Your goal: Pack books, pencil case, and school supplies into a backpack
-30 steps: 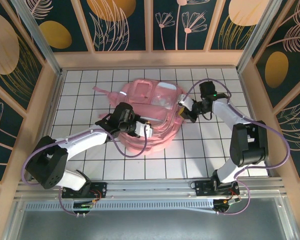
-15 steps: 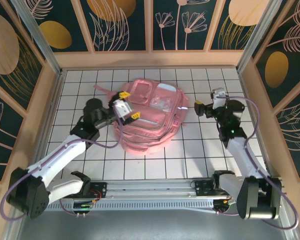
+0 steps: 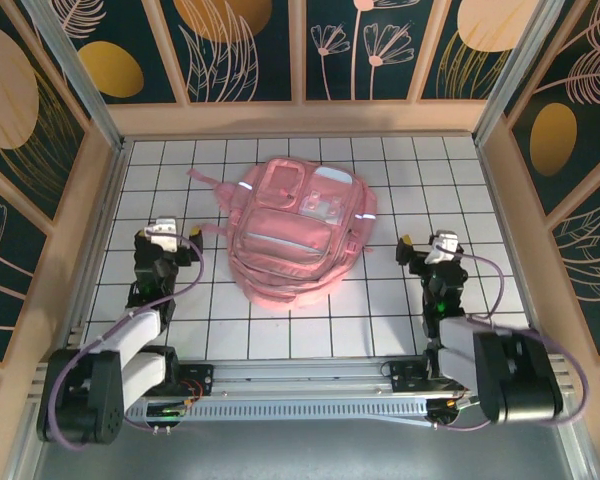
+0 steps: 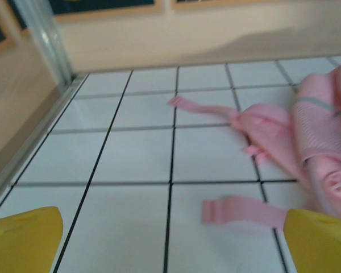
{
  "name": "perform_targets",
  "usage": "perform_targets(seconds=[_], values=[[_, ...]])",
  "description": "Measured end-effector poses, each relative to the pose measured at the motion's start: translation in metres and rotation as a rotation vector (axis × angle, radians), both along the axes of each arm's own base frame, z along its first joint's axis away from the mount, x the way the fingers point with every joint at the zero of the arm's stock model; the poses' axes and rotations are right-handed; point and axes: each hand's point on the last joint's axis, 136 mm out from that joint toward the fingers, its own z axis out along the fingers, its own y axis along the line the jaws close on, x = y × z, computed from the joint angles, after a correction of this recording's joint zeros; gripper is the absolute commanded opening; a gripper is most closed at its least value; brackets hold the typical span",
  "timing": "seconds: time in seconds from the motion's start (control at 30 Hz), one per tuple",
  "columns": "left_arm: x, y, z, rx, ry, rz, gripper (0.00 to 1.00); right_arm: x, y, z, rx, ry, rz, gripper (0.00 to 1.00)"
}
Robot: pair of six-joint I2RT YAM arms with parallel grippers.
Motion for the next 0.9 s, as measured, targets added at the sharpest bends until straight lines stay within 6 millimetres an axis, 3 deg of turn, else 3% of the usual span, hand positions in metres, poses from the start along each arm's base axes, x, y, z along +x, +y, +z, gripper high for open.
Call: perform_targets(seconds=[0.1,0.17,0.27,0.33,0.43,0.57,0.9], values=[[0.003,0.006,-0.02,-0.006,0.015,0.028,0.99,0.011,0.001,-0.004,-0.034,-0.02,-0.002,0.99],[0.01,0.006,-0.023,-0.012,0.014,0.03,0.99,0.02,-0.002,-0.013,-0.04,-0.012,-0.018,0.99],[0.022,0.003,-0.01,-0.033,-0.047,0.02,0.99,0.024,-0.01,-0.017,-0.04,-0.012,-0.05,0.99],[0.027,0.003,-0.002,-0.044,-0.095,0.022,0.99,0.028,-0.011,-0.01,-0.037,-0.039,-0.055,0.99],[0.034,0.002,-0.013,-0.052,-0.088,0.023,0.99,0.04,-0.013,0.002,-0.029,-0.072,-0.064,0.99],[0.038,0.003,-0.015,-0.057,-0.084,0.026,0.99,0.056,-0.035,0.014,0.021,-0.095,-0.115,0.99],[0.041,0.006,-0.01,-0.065,-0.102,0.036,0.99,0.056,-0.033,0.002,0.027,-0.04,-0.108,0.99]])
